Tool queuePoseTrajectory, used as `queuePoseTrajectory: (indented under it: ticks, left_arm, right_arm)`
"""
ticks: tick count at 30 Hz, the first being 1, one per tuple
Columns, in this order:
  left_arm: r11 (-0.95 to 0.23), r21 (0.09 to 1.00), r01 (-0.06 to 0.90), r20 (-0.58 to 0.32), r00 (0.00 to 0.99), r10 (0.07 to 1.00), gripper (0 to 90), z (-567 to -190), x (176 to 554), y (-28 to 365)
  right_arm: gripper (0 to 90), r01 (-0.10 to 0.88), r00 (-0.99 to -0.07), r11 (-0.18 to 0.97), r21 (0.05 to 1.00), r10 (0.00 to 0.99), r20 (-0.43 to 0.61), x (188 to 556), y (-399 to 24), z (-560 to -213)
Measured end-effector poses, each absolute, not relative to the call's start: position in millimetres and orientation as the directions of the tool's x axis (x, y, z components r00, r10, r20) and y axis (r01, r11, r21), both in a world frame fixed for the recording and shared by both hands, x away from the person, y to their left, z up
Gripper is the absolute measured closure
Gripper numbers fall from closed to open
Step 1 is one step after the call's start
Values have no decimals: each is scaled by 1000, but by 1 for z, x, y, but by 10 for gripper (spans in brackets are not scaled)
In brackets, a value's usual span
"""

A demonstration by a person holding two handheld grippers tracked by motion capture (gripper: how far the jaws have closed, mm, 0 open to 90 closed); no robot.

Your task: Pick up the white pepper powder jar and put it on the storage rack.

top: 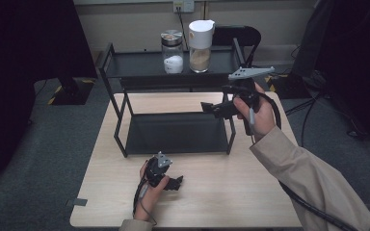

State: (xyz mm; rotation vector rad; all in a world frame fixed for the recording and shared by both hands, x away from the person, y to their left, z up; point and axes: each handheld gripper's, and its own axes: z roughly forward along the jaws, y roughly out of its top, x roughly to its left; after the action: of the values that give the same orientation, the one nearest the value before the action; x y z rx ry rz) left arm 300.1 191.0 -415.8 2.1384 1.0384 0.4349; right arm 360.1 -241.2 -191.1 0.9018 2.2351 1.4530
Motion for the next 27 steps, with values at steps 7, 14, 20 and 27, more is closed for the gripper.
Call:
queuePoseTrajectory:
  ticks: [7, 14, 20, 27]
  left_arm:
    - [-425, 723, 545, -7, 620, 784, 0, -416, 300, 191]
    - [-425, 724, 544, -6, 620, 784, 1, -416, 300, 191]
    - [-425, 723, 544, -6, 620, 785, 1, -416, 300, 191]
    - [-425, 723, 544, -6, 620, 784, 1, -416, 300, 191]
  right_arm:
    - [6, 328, -757, 304, 894, 651, 57, 358, -245, -208]
    - [7, 330, -761, 297, 896, 645, 67, 356, -252, -225]
    - [7, 339, -764, 296, 893, 640, 78, 354, -255, -241]
    - [7, 341, -772, 307, 889, 631, 78, 350, -258, -256]
